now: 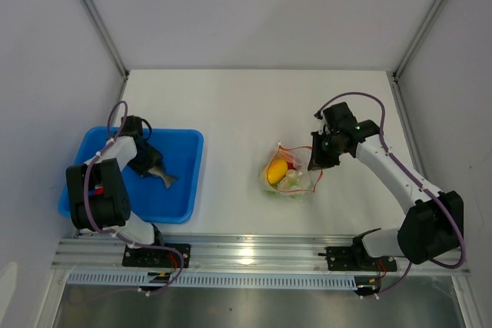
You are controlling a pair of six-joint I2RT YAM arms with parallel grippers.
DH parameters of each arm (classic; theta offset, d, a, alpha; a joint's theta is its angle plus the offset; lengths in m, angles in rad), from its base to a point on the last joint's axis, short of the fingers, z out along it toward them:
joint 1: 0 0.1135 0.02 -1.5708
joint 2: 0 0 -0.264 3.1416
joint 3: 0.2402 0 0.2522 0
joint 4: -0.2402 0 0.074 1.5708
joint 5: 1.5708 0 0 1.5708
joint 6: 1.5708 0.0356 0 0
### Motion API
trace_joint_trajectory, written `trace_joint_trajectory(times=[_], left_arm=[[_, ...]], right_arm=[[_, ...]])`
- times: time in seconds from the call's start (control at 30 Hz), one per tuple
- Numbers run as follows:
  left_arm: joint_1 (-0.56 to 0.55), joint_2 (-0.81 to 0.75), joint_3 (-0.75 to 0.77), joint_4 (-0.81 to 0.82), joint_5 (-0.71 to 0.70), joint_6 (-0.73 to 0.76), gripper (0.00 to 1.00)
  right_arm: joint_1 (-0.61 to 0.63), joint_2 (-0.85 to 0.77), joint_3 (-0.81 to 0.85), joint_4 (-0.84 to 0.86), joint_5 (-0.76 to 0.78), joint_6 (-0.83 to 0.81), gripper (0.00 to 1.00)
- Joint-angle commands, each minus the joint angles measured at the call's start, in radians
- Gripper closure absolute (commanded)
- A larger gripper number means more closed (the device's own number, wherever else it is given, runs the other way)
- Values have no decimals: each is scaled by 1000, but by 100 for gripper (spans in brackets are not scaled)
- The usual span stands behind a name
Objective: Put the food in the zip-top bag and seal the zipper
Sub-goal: Pick up the fake fish from the bin.
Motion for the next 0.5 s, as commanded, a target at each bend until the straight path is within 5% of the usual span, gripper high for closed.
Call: trace_joint_trajectory(times=[0.0,0.47], left_arm=[[6,34,42,10,25,26,51],[10,-70,-50,8,36,39,100]], right_arm=[[-3,-40,44,-23,29,11,100],[3,-58,41,-13,26,25,100]])
